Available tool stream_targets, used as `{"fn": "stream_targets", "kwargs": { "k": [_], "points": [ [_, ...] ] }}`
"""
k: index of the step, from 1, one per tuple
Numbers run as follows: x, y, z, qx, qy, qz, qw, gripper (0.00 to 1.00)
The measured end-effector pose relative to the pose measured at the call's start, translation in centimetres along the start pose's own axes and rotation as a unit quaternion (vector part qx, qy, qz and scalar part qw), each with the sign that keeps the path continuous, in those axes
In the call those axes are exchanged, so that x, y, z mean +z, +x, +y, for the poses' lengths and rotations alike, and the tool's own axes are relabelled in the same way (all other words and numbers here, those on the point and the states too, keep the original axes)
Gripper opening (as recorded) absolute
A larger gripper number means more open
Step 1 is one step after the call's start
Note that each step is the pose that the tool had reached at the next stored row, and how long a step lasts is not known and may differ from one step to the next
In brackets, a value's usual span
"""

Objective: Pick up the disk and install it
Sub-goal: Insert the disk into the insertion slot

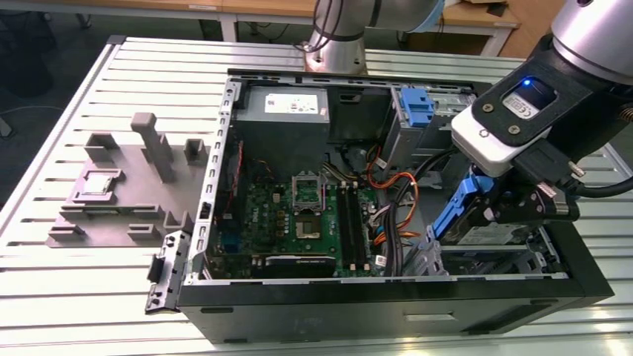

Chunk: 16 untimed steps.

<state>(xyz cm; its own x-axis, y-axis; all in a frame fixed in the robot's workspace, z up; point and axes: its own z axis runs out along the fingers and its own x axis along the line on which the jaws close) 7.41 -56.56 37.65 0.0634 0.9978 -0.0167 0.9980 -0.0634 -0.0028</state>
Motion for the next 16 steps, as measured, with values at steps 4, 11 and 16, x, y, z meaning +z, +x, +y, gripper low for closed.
{"fn": "stream_targets", "kwargs": {
  "k": [4,11,16],
  "points": [
    [0.3,0.0,0.0,0.0,-0.0024,0.0,1.0,0.37],
    [0.82,0.01,0.0,0.0,-0.005,0.0002,1.0,0.37],
    [0.88,0.01,0.0,0.0,-0.0054,0.0002,1.0,0.37]
  ]
}}
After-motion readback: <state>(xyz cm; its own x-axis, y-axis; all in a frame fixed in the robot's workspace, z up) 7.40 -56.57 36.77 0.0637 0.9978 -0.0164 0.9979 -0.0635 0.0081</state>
